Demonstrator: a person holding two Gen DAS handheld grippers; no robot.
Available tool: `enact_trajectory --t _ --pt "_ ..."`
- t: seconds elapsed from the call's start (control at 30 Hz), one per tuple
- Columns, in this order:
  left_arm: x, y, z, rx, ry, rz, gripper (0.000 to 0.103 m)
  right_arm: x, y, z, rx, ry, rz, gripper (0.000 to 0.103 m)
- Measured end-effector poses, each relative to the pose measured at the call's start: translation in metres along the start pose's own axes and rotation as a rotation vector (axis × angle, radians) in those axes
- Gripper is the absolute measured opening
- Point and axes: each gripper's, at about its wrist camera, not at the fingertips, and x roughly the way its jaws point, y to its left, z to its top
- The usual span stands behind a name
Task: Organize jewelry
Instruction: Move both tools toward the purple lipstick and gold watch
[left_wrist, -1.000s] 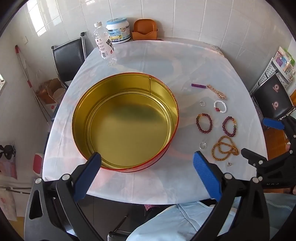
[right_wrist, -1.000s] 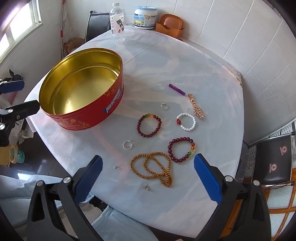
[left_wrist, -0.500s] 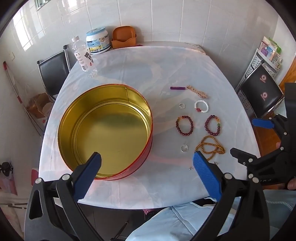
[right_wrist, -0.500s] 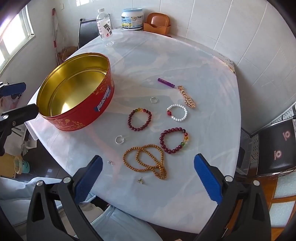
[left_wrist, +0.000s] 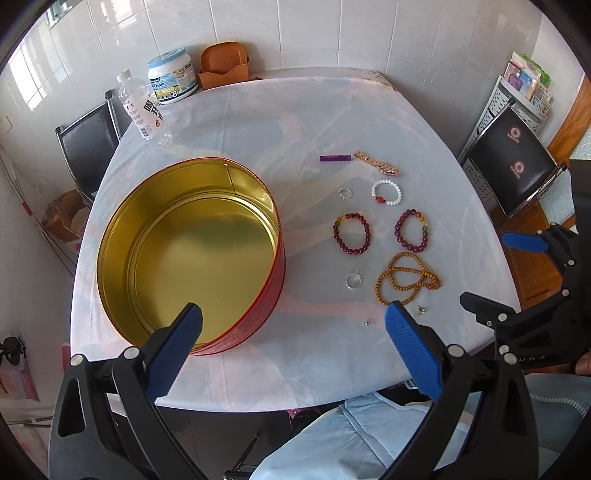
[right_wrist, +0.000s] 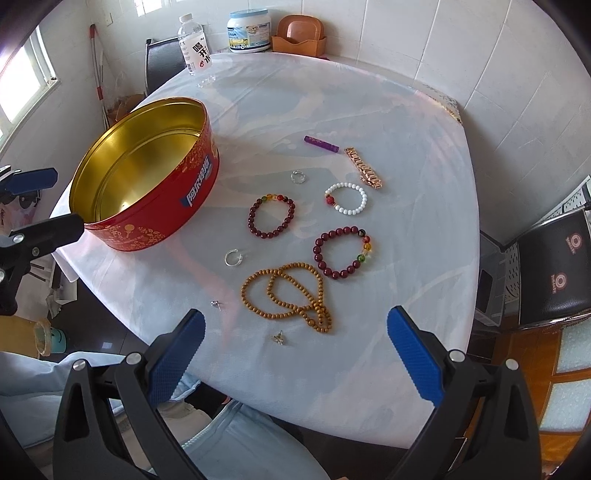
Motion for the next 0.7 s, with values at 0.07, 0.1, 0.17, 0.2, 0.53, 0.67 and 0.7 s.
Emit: enact_trajectory --t 0.07,0.1,0.17,0.2,0.53,0.67,0.7 --pt "0.000 -0.004 0.000 0.006 0.002 -0.004 0.096 0.000 -0.003 -0.001 0.004 0.002 0.011 0.099" --pt "0.001 -0.007 0.001 0.008 0.003 -0.006 0.096 0.001 -0.004 -0.001 0.004 0.004 0.014 0.099" --pt "0.002 -0.011 0.001 0.012 0.006 -0.009 0.096 0.002 -0.007 -0.001 0.001 0.006 0.017 0.099" --pt "0.003 -0.013 0.002 0.014 0.008 -0.010 0.096 0.002 -0.009 -0.002 0.001 0.006 0.019 0.099" --pt "0.017 -0.043 0.022 0.016 0.037 -0.073 0.096 0.005 -0.045 -0.004 0.020 -0.011 0.043 0.099" --pt "0.025 -0.065 0.041 0.023 -0.014 -0.057 0.096 0.005 -0.075 -0.002 0.009 -0.027 0.052 0.099" --pt "0.025 -0.072 0.046 0.033 -0.042 -0.052 0.096 0.005 -0.082 -0.001 0.000 -0.034 0.054 0.099"
